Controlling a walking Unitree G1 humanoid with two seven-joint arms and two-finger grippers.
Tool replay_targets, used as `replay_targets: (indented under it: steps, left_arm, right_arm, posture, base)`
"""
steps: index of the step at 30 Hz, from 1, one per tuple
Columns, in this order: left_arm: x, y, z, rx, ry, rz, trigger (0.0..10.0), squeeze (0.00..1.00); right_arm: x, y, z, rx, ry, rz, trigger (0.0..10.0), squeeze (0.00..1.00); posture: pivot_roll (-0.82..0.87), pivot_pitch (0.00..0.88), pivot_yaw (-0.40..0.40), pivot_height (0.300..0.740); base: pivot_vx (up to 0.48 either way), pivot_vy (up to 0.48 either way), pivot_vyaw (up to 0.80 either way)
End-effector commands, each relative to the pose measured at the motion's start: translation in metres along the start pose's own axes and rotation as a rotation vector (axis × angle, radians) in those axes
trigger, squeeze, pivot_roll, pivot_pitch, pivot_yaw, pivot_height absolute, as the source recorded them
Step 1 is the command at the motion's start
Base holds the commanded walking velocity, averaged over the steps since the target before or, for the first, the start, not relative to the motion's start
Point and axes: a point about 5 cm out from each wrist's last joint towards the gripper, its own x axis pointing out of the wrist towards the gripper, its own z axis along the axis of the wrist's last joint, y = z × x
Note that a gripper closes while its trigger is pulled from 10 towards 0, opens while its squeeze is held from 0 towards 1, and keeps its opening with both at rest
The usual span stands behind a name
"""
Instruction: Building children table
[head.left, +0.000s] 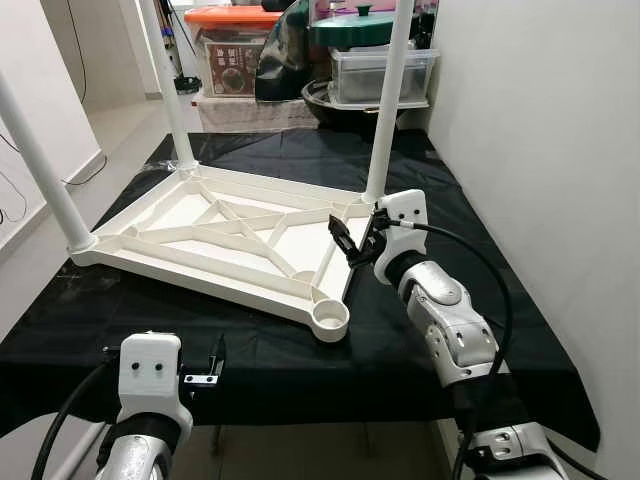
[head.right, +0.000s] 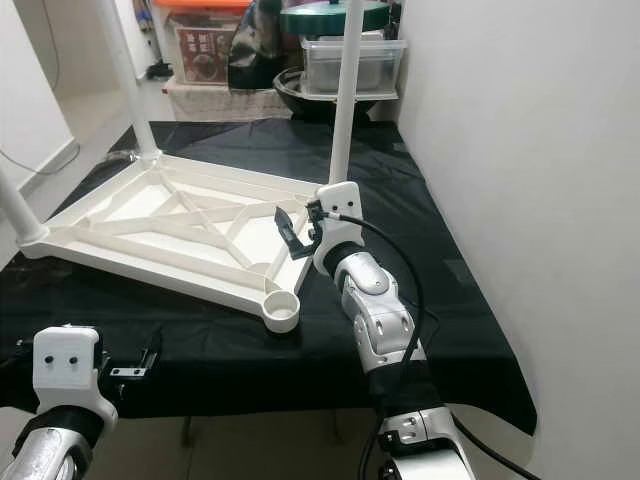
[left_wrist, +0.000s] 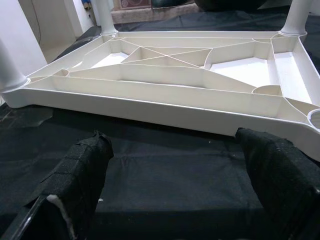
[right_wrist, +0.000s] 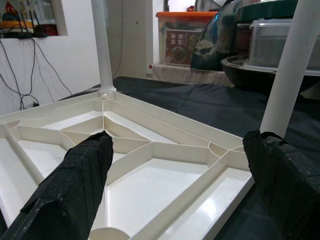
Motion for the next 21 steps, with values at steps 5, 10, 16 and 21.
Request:
replay_targets:
  steps: [5, 10, 16, 21]
  left_arm:
    - [0.001, 0.001, -0.004, 0.012, 0.015, 0.008, 10.0, 0.0]
    - [0.001, -0.002, -0.003, 0.008, 0.009, 0.003, 10.0, 0.0]
    - [0.003, -0.006, -0.004, 0.003, 0.004, -0.015, 10.0, 0.0]
    - [0.002, -0.007, -0.007, 0.011, 0.008, -0.02, 10.0, 0.0]
  right_arm:
    - [-0.01, -0.001, -0.008, 0.024, -0.009, -0.03, 10.0, 0.0]
    - [-0.033, -0.004, -0.02, 0.041, -0.018, -0.102, 10.0, 0.0]
    - [-0.068, 0.002, -0.041, -0.024, 0.024, -0.109, 10.0, 0.0]
    - [-0.08, 0.007, -0.047, -0.02, 0.051, -0.106, 10.0, 0.0]
  posture:
    - [0.04, 0.011, -0.019, 0.74]
    - [0.02, 0.016, -0.023, 0.74]
    - [0.01, 0.013, -0.016, 0.74]
    - [0.0, 0.011, -0.012, 0.74]
  base:
    - [0.0, 0.0, 0.0]
    - [0.0, 0.0, 0.0]
    - [0.0, 0.0, 0.0]
    - [0.0, 0.0, 0.0]
